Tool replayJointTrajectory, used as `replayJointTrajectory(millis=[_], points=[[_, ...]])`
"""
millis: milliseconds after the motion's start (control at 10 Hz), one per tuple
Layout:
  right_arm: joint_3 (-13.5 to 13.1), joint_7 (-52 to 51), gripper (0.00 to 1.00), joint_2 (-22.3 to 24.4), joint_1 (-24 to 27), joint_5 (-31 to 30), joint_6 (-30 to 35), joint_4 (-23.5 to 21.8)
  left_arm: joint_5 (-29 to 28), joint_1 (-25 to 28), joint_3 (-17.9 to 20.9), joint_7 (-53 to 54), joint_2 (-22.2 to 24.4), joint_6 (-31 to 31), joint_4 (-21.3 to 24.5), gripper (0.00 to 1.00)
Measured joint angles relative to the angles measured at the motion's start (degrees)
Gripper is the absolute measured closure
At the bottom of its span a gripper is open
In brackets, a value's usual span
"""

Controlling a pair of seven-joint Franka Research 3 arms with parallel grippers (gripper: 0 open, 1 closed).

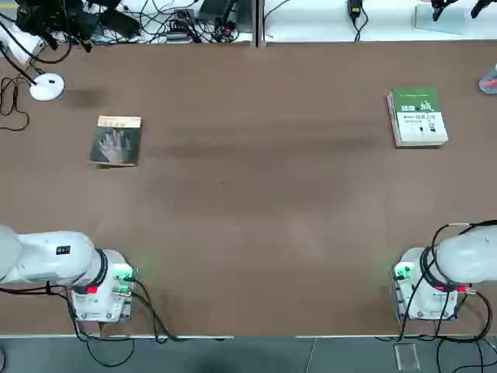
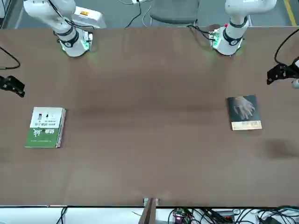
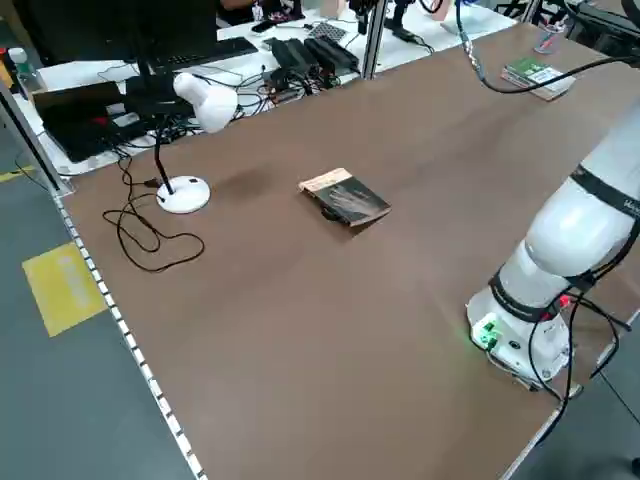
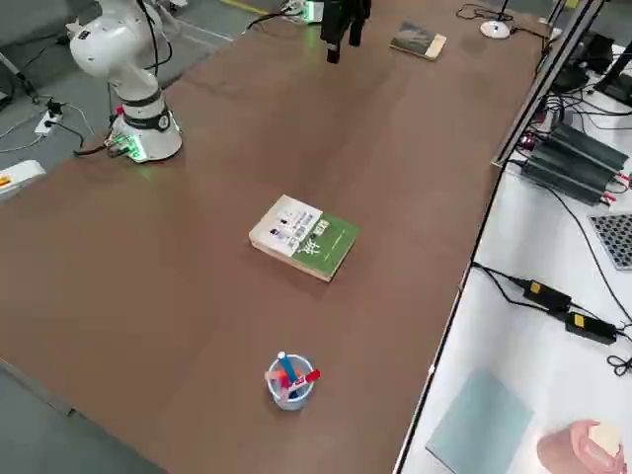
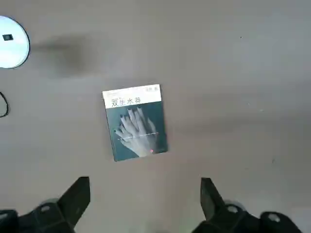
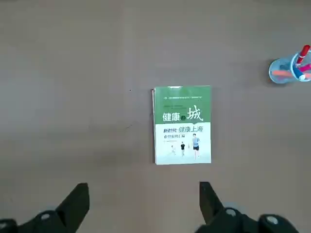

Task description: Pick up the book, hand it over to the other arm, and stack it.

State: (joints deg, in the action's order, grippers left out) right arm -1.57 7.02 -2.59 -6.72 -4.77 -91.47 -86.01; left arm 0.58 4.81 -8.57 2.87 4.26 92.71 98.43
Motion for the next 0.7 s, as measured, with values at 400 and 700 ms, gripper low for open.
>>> replayJointTrajectory(millis=[400,700], points=[[0.11,0.01,0.00,0.00,-0.03,0.00,-0.94,0.00,0.00,0.00,0.00,0.00,-0.03,0.00,-0.03,0.00],[0.13,0.02,0.00,0.00,-0.04,0.00,-1.32,0.00,0.00,0.00,-0.07,-0.16,-0.14,0.02,-0.61,0.00]])
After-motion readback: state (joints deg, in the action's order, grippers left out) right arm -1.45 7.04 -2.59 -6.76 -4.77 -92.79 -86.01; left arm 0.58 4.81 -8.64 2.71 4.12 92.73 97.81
